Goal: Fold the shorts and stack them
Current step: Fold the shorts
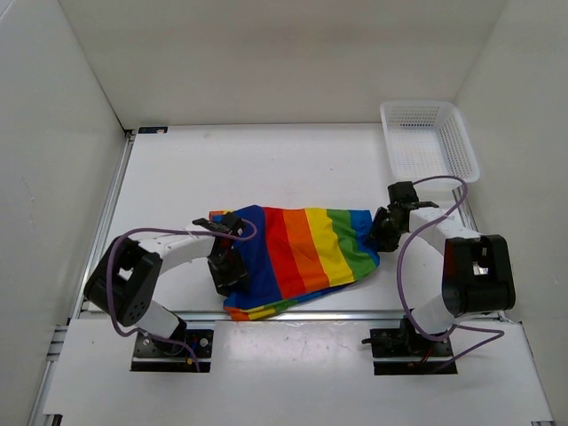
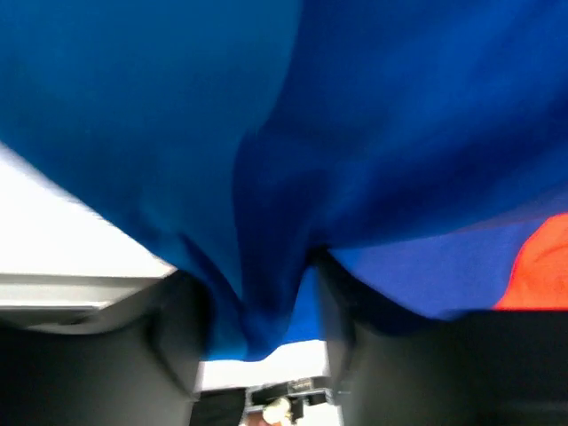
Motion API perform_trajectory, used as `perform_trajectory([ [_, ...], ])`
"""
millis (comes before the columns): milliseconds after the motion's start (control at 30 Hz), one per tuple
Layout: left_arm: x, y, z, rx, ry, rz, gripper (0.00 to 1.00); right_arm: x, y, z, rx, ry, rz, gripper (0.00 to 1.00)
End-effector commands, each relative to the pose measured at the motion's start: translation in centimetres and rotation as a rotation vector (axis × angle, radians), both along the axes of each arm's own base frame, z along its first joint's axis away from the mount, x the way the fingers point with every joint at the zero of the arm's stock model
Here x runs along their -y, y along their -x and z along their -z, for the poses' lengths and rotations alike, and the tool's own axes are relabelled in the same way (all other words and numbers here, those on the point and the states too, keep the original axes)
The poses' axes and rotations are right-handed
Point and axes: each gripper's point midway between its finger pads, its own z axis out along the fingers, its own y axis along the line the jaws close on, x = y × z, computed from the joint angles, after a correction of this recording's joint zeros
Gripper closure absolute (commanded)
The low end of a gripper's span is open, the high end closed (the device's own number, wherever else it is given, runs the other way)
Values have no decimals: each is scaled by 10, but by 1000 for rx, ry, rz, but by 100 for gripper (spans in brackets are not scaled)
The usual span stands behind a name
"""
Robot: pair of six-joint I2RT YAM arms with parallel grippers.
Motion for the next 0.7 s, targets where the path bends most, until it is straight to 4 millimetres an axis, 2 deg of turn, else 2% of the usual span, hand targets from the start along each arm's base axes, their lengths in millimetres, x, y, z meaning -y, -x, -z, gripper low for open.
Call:
perform_trajectory([
  [0, 17, -23, -1, 59, 61, 46, 46, -11, 8, 8, -17, -74, 12, 57],
  [33, 18, -24, 0, 57, 59, 56, 53, -11, 10, 11, -21, -78, 27, 64],
  [67, 16, -34, 2, 64, 50, 58, 67, -11, 15, 16, -34, -79, 36, 71],
  [100, 15, -39, 2, 67, 50, 64, 73, -13, 16, 16, -39, -93, 45, 81],
  [167, 5, -57, 7, 78, 19, 47, 80, -12, 21, 17, -40, -96, 79, 88],
  [200, 2, -76, 3, 124, 6, 56, 80, -13, 19, 14, -30, -101, 88, 92],
  [267, -9, -92, 0, 128, -43, 51, 80, -12, 20, 13, -27, -92, 118, 95],
  [300, -19, -119, -6, 174, -105, 31, 80, -14, 19, 10, -13, -91, 123, 96],
  [367, -29, -132, -16, 182, -167, 43, 78, -18, 19, 7, -7, -102, 134, 96],
  [400, -28, -154, -29, 224, -180, 39, 77, -20, 20, 5, -11, -99, 157, 98],
  [433, -35, -163, -38, 254, -226, 34, 77, -22, 21, 5, -10, -88, 164, 99],
  [500, -44, -173, -53, 266, -272, 30, 77, -25, 19, 2, -8, -101, 206, 100],
  [533, -50, -189, -67, 311, -298, 5, 76, -28, 20, 3, -9, -97, 209, 100],
  [567, -51, -192, -73, 320, -305, 3, 76, -28, 16, 0, 0, -97, 225, 100],
  [600, -56, -194, -77, 321, -307, -3, 73, -31, 16, -2, 10, -95, 224, 100],
  [633, -61, -198, -87, 348, -301, -5, 65, -35, 15, -5, 18, -98, 210, 100],
  [667, -56, -197, -90, 349, -269, -4, 61, -33, 12, -5, 31, -90, 215, 86],
])
